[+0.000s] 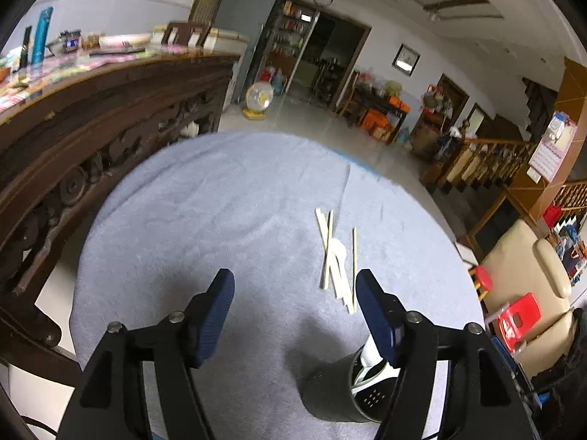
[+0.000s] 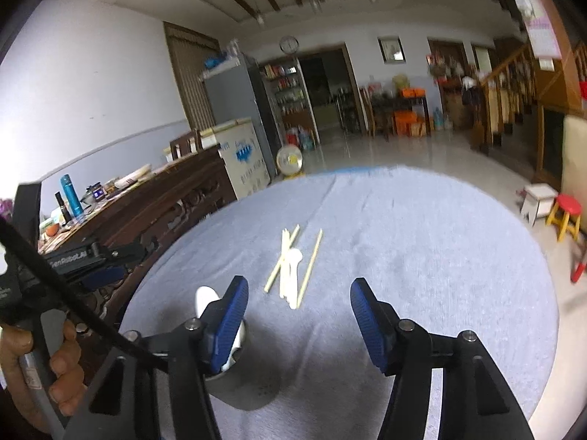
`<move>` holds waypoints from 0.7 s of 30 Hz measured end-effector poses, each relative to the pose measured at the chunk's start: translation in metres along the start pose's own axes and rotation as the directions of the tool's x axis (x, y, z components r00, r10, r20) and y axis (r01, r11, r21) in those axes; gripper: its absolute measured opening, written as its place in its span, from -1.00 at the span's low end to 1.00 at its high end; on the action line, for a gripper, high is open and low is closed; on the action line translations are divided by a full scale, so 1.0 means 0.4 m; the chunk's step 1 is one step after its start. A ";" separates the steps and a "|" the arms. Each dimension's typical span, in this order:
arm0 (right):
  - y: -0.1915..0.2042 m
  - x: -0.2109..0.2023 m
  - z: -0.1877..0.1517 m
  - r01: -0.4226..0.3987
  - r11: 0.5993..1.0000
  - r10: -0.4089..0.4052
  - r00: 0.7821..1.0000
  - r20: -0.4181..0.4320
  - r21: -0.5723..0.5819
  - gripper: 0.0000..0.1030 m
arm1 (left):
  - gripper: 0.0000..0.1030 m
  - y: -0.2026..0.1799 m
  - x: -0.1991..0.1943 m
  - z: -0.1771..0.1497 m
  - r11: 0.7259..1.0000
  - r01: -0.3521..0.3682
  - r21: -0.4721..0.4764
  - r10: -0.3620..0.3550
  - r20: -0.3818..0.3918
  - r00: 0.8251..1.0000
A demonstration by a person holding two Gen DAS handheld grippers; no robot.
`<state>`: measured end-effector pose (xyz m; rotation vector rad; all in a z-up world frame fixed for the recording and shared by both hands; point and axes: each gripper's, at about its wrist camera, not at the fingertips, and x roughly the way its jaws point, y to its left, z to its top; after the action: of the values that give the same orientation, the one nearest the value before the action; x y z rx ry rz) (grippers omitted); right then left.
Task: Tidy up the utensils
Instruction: 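Move the right tool to the chopsticks and grasp one wooden chopstick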
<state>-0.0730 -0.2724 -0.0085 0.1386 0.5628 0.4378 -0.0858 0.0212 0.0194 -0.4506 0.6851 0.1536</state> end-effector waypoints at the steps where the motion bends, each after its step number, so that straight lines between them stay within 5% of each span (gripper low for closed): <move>1: -0.023 0.011 0.007 0.006 1.000 -0.005 1.000 -0.027 0.022 0.20 | 0.34 0.007 0.011 0.004 1.000 0.000 -0.006 -0.001 -0.021 1.000; 10: -0.215 0.073 0.044 0.035 0.987 -0.001 0.977 -0.214 0.155 0.20 | 0.34 0.070 0.113 0.037 0.999 -0.040 -0.034 0.034 -0.179 0.983; 18: -0.345 0.193 0.067 0.009 0.964 0.101 0.910 -0.402 0.264 0.20 | 0.34 0.073 0.230 0.078 0.999 -0.049 0.016 0.052 -0.308 0.950; 21: -0.362 0.267 0.083 0.010 0.956 0.132 0.876 -0.463 0.292 0.02 | 0.34 0.082 0.267 0.091 0.999 -0.042 0.005 0.041 -0.335 0.941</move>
<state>0.0783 -0.3563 -0.0680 0.3324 1.1172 0.4526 0.0077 0.0660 -0.0358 -0.4699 1.0298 0.1182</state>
